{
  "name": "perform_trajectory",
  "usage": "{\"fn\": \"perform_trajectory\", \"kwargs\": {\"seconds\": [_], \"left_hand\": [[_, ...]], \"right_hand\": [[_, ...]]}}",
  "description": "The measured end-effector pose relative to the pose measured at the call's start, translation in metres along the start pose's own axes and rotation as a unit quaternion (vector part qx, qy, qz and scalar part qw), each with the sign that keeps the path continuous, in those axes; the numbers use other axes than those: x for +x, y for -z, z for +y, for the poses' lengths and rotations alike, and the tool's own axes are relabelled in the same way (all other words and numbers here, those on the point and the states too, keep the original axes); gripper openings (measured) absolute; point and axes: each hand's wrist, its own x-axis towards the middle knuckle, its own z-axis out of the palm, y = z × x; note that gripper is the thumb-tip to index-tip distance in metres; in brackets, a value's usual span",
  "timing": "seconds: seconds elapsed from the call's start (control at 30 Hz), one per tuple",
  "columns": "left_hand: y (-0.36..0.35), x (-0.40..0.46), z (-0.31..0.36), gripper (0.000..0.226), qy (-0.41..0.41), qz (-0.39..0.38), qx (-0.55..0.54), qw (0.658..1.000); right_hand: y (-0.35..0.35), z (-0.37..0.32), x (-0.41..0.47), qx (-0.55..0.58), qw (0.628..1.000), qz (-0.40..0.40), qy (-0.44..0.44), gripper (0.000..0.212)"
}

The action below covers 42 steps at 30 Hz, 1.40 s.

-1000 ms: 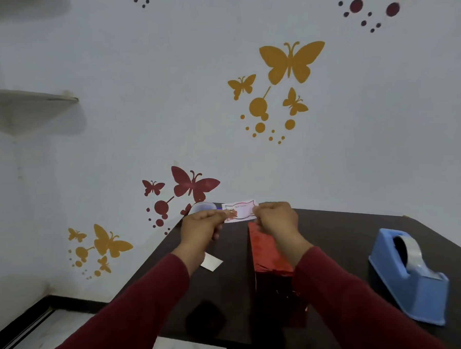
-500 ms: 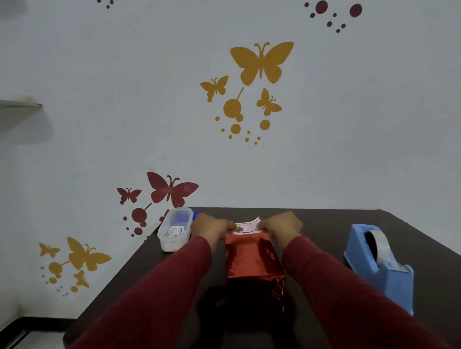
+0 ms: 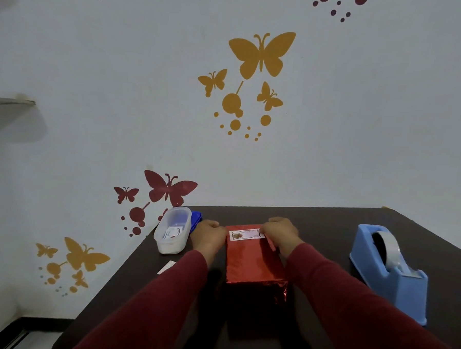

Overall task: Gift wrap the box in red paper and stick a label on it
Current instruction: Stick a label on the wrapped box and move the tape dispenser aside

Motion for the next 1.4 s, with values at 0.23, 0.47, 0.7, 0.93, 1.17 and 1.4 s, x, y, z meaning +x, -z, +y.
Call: {"fn": "perform_trajectory", "kwargs": {"seconds": [0.23, 0.47, 0.7, 0.93, 1.17, 1.4], "left_hand": [[-0.018, -0.006, 0.000, 0.025, 0.023, -0.039, -0.045, 0.998], [-0.014, -0.005, -0.007, 0.019, 0.071, -0.119, -0.080, 0.987], [0.005, 0.000, 0.000, 0.027, -0.002, -0.076, -0.011, 0.997], [0.064, 0.016, 0.003, 0.020, -0.079, 0.001, -0.029, 0.996], [0.121, 0.076, -0.023, 0.020, -0.068, 0.083, 0.152, 0.983], [0.130, 0.128, -0.051, 0.049, 0.030, -0.003, 0.164, 0.986]], "right_hand": [[-0.008, 0.006, 0.004, -0.044, 0.999, -0.008, 0.011, 0.041], [-0.008, 0.004, 0.001, -0.148, 0.987, -0.022, 0.054, 0.034], [-0.002, -0.005, -0.013, -0.106, 0.990, 0.043, 0.077, 0.037], [-0.028, -0.042, -0.018, -0.105, 0.967, 0.054, 0.227, 0.029], [-0.114, -0.098, 0.003, -0.114, 0.969, -0.082, 0.204, 0.023], [-0.181, -0.118, 0.045, -0.219, 0.965, -0.078, 0.122, 0.031]]}}
